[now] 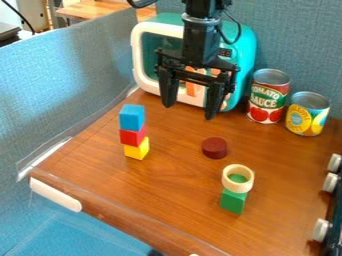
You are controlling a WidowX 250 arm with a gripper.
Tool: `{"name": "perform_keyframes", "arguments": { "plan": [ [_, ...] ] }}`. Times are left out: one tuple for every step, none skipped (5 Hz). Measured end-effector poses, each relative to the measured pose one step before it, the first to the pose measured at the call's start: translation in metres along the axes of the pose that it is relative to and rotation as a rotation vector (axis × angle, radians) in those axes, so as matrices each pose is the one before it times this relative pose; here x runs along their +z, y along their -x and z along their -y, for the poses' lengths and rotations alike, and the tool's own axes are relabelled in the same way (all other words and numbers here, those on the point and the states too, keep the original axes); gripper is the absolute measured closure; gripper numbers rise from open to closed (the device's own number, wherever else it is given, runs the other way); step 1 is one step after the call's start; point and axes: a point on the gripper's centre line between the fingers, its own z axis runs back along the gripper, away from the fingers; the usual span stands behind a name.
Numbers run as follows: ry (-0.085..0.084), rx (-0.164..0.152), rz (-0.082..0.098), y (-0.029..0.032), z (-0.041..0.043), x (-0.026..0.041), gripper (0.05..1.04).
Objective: Put the blue cube on top of the ring
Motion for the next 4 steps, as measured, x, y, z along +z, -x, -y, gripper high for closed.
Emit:
{"name": "perform_keyframes", "arguments": {
  "plan": [
    [0.0051,0.0002,-0.0306,-0.00027,0.00101,-0.00971,0.083],
    [0.0259,0.0322,0.0,0.00033,-0.00972,-0.00119,0.083],
    [0.0165,0.0668,0.0117,-0.00116,-0.01925,0.0026,0.083],
    [0.0121,0.0273,0.0244,-0.00454,-0.01103,0.00585,0.083]
  ]
}}
